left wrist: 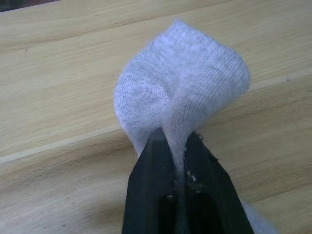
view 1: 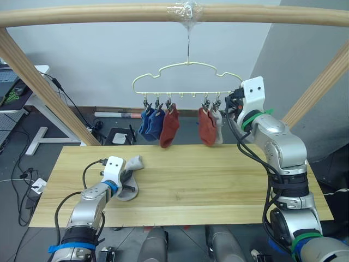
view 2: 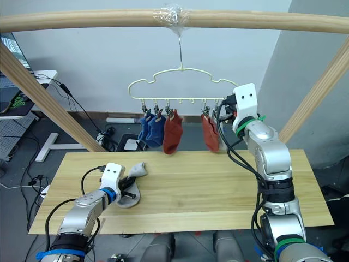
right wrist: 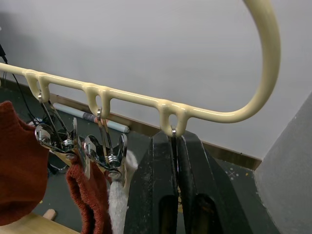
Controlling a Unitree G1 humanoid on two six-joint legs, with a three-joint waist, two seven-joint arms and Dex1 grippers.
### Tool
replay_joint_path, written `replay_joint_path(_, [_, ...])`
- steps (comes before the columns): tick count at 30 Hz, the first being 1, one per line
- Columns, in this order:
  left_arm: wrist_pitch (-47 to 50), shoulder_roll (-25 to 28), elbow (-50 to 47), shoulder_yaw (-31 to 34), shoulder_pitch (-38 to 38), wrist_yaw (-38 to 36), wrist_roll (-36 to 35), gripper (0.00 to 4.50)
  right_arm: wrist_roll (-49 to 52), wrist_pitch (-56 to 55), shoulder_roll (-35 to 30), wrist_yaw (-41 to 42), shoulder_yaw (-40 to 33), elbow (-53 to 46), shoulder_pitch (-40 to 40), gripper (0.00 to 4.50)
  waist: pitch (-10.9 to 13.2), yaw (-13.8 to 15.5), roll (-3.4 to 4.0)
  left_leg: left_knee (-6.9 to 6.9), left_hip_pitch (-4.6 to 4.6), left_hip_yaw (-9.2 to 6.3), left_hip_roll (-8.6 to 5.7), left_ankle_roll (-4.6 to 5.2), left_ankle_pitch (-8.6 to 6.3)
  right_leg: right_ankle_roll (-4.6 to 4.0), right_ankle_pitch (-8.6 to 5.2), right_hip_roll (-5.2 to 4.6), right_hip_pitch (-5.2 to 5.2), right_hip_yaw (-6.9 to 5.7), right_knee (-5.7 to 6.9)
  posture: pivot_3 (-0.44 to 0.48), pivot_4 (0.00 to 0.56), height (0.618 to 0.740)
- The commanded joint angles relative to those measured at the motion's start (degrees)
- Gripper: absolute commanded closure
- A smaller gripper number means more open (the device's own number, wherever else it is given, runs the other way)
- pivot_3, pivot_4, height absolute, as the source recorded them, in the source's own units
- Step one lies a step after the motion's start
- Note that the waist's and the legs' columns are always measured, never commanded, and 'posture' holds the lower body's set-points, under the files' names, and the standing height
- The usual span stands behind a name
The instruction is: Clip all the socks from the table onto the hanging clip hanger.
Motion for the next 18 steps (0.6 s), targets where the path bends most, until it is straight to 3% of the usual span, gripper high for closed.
replay_joint_path(1, [-3.16, -1.14, -6.30, -3.74, 0.30, -3.74, 0.33, 4.48, 1.85, 3.15, -1.55, 0.19, -3.78, -0.74, -0.76, 4.50, 0.00, 0.11, -0.01, 0.00, -0.01, 0.00, -0.01, 0.00, 0.00, -0.01, 0.00, -0.02, 0.01, 0.00, -0.01, 0.048, 0.225, 0.740])
replay_joint_path(7, [-6.65, -3.97, -18.08, -9.84, -1.91, -9.60, -0.88, 4.48, 8.17, 14.95, -2.31, -0.55, -11.19, 0.40, -5.70, 4.50, 0.01, 0.21, -0.02, 0.00, -0.09, -0.05, -0.03, 0.00, 0.00, -0.25, 0.16, -0.04, -0.01, -0.05, -0.06, 0.043, 0.218, 0.740])
replay_joint_path(11, [-8.08, -6.93, -23.15, -13.20, -4.80, -11.73, -1.38, 4.48, 12.89, 28.02, 1.04, -4.39, -21.22, 2.34, -11.63, 4.50, 0.00, 0.00, -0.01, 0.00, -0.10, -0.04, -0.03, 0.00, 0.00, -0.26, 0.16, -0.04, -0.01, -0.04, -0.06, 0.043, 0.218, 0.740])
replay_joint_path(16, [-8.93, -13.08, -22.22, -17.90, -13.09, -9.19, 2.14, 4.48, 14.43, 41.32, 3.38, -6.86, -29.52, 4.24, -17.73, 4.50, 0.01, 0.51, -0.01, 0.03, -0.14, -0.07, -0.07, 0.01, 0.00, -0.27, 0.17, -0.05, 0.00, -0.07, -0.05, 0.043, 0.218, 0.740])
replay_joint_path(18, [-9.55, -15.29, -20.46, -18.66, -15.58, -8.37, 2.79, 4.48, 14.51, 43.28, 3.50, -7.04, -30.35, 4.25, -18.67, 4.50, 0.00, 0.46, 0.00, 0.06, -0.14, -0.07, -0.08, 0.01, 0.00, -0.26, 0.18, -0.05, 0.02, -0.07, -0.07, 0.000, 0.207, 0.740])
